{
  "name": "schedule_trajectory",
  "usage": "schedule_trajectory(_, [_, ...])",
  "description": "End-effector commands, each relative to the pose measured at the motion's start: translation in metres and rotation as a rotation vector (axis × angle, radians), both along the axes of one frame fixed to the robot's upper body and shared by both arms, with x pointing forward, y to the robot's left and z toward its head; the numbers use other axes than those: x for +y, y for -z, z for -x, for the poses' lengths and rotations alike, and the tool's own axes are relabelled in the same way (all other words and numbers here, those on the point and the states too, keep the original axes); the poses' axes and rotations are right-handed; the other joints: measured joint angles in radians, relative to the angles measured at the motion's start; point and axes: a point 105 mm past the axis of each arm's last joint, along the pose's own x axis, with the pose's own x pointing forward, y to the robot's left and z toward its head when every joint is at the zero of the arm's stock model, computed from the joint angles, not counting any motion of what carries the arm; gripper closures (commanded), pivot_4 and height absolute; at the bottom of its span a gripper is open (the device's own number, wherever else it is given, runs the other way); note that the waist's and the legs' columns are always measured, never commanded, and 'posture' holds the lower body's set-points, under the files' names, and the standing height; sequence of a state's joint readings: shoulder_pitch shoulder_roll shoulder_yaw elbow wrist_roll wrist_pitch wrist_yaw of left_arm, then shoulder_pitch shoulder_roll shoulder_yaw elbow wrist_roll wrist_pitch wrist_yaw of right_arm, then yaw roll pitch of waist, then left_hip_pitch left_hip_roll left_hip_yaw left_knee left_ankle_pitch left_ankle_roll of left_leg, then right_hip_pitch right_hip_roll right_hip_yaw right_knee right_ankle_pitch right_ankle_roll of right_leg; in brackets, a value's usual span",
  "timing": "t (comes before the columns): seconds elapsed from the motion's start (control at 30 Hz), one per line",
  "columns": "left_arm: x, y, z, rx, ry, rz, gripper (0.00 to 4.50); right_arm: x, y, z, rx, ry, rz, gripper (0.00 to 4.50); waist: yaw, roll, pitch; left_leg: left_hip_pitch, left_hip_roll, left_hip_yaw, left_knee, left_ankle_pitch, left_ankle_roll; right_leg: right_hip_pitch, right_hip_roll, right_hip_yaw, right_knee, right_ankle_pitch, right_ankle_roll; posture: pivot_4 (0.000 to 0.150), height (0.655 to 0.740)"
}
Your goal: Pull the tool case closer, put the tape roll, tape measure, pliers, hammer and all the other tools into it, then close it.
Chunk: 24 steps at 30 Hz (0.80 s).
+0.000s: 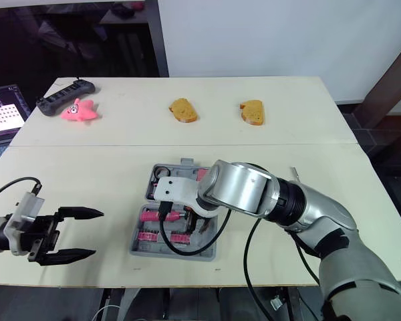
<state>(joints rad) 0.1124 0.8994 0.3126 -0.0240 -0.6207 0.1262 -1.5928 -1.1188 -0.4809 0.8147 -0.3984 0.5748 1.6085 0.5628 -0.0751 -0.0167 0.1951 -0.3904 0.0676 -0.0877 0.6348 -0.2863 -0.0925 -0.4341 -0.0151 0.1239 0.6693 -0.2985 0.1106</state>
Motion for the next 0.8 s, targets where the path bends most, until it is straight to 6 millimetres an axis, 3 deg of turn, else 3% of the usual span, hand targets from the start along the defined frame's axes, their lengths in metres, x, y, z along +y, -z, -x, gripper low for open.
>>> schedule_trajectory(0.03, [0.0,-0.009,0.0,-0.035,0.019,-0.016,0.0,0.006,-0.008,0.001,-0.022,-0.018,-0.006,4.45,-0.002,0.0,0.0,0.0,0.0,0.0,0.0,0.0,0.0,0.0,0.0,0.0,0.0,0.0,0.0,0.15,0.74])
schedule_trajectory(0.8, [-0.007,-0.006,-0.002,-0.016,0.03,0.003,0.0,0.023,0.023,0.011,0.068,0.021,0.012,4.45,-0.033,0.0,0.0,0.0,0.0,-0.001,0.0,0.0,0.0,0.0,0.0,0.0,0.002,0.0,0.0,0.15,0.74])
